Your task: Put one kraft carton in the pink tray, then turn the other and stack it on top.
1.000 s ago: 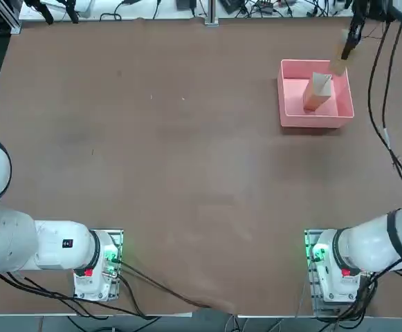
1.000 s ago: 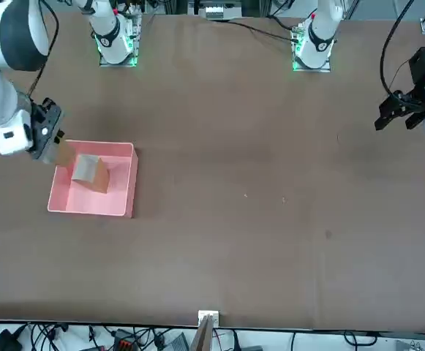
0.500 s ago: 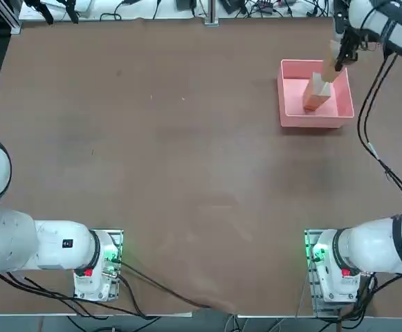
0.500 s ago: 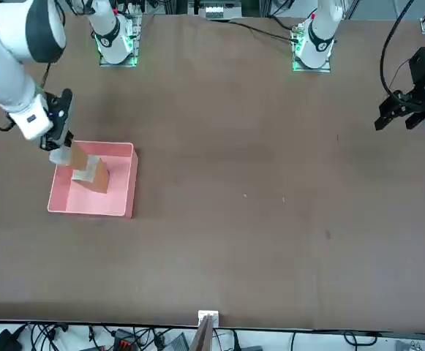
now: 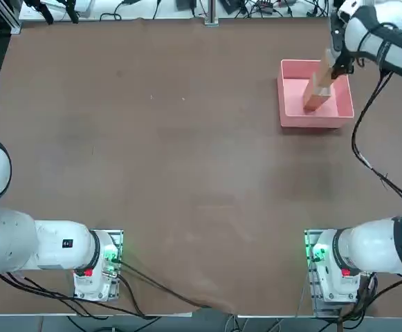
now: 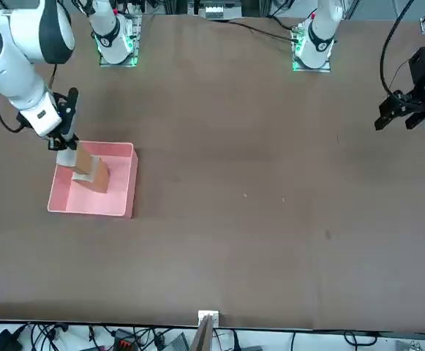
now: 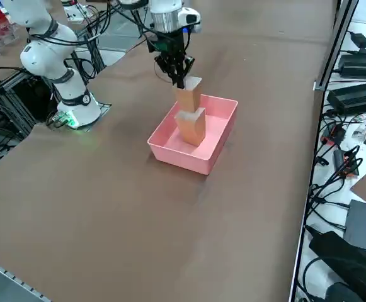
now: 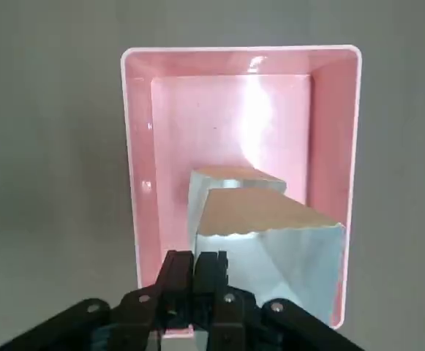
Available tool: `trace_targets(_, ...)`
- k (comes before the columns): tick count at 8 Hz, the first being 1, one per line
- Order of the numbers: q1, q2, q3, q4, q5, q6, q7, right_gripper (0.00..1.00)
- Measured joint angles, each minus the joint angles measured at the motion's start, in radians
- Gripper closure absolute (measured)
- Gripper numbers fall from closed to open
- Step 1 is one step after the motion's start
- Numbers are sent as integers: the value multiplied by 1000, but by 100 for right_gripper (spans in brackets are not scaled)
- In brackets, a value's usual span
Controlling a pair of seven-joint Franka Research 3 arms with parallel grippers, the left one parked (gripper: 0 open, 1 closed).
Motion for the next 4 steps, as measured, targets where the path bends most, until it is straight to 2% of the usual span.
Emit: trace_targets(4,-20,4,-9,-80,-1,126,0,97)
